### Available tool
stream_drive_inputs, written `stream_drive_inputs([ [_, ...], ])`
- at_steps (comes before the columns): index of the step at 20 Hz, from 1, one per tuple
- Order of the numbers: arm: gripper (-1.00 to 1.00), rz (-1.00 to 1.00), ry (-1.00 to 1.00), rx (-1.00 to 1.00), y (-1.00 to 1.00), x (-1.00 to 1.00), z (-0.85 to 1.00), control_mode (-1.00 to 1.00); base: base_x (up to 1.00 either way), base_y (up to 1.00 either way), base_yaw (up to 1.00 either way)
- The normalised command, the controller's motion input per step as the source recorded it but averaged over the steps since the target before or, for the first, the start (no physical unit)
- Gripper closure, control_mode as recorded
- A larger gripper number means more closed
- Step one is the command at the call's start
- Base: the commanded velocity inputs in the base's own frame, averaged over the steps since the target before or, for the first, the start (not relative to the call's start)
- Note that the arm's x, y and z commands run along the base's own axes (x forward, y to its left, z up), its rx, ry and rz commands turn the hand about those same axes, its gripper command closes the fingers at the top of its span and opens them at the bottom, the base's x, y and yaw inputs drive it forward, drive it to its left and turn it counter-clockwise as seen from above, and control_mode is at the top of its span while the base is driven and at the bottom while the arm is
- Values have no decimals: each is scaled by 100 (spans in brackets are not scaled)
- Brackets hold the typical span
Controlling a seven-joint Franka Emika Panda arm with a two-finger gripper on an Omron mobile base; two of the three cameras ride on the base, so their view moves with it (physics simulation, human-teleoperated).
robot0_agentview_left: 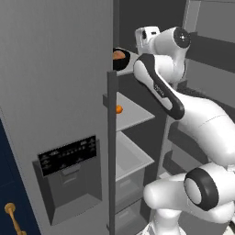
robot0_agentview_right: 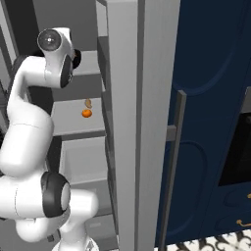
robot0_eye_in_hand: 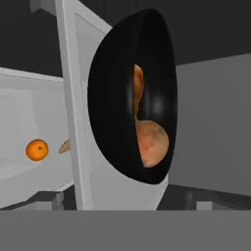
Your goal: Pick the chicken drumstick and onion from their plates and place them in the bowl. Then put the bowl in the fridge.
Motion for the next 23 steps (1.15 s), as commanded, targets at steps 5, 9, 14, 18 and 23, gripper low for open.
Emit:
stream_drive_inputs([
  [5,-100,-2,0,0,-1,-100,24,-100,0,0,0],
  [9,-100,0,1,1,-6,-100,2,-100,0,0,0],
  [14,-100,0,9,0,-11,-89,-46,-100,0,0,0],
  [18,-100,0,11,0,-16,-44,-91,-100,0,0,0],
  [23,-100,0,9,0,-14,-63,-52,-100,0,0,0],
])
